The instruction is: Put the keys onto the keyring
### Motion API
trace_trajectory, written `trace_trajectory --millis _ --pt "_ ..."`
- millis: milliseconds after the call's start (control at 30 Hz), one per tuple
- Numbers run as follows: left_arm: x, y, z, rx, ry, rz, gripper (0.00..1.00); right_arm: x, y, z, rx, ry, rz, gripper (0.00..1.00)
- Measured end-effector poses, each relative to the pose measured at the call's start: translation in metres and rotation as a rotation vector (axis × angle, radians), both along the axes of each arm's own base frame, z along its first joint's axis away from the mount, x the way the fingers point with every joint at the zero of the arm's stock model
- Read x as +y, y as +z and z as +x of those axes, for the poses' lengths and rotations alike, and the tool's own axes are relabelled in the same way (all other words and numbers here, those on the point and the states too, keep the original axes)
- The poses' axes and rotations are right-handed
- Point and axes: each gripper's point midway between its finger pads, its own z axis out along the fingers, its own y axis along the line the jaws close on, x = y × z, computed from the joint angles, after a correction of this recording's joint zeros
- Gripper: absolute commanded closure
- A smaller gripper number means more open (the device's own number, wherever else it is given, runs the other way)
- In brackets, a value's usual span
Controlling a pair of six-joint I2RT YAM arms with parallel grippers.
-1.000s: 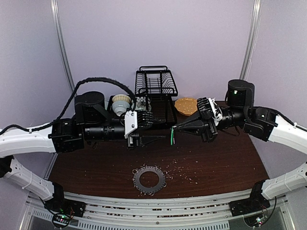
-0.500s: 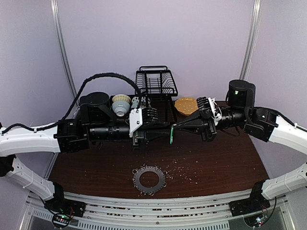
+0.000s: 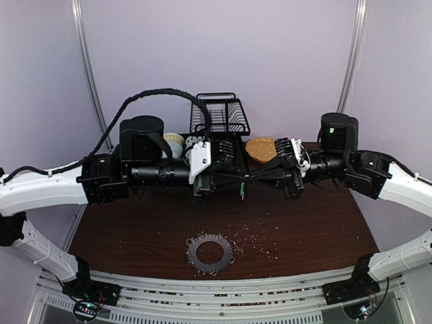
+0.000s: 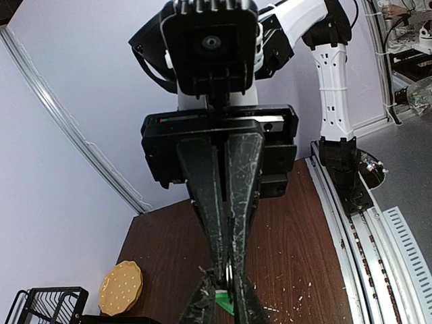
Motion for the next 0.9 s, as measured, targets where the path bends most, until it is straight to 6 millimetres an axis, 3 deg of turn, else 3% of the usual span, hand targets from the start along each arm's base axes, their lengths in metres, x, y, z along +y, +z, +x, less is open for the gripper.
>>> trace_trajectory --millis 133,333,667,767,900 --pt "-0.001 -0.002 0.001 0.005 0.003 0.01 1.0 0.0 -0.001 0.001 0.002 -0.005 -0.004 1.0" --pt "0.0 0.001 0.005 0.006 0.028 -0.001 1.0 -0.002 0.001 0.005 0.005 -0.039 0.016 1.0" --pt "0.01 0.003 -0.004 0.016 0.009 -0.158 1.0 -0.011 0.009 0.004 0.048 -0.091 0.204 0.67" --pt "0.015 0.014 -0.01 0.016 -0.018 -0.249 1.0 -0.014 0.016 0.002 0.08 -0.084 0.294 0.62" --pt "0.019 0.029 -0.017 0.016 -0.058 -0.349 1.0 -0.015 0.029 0.0 0.12 -0.059 0.384 0.62"
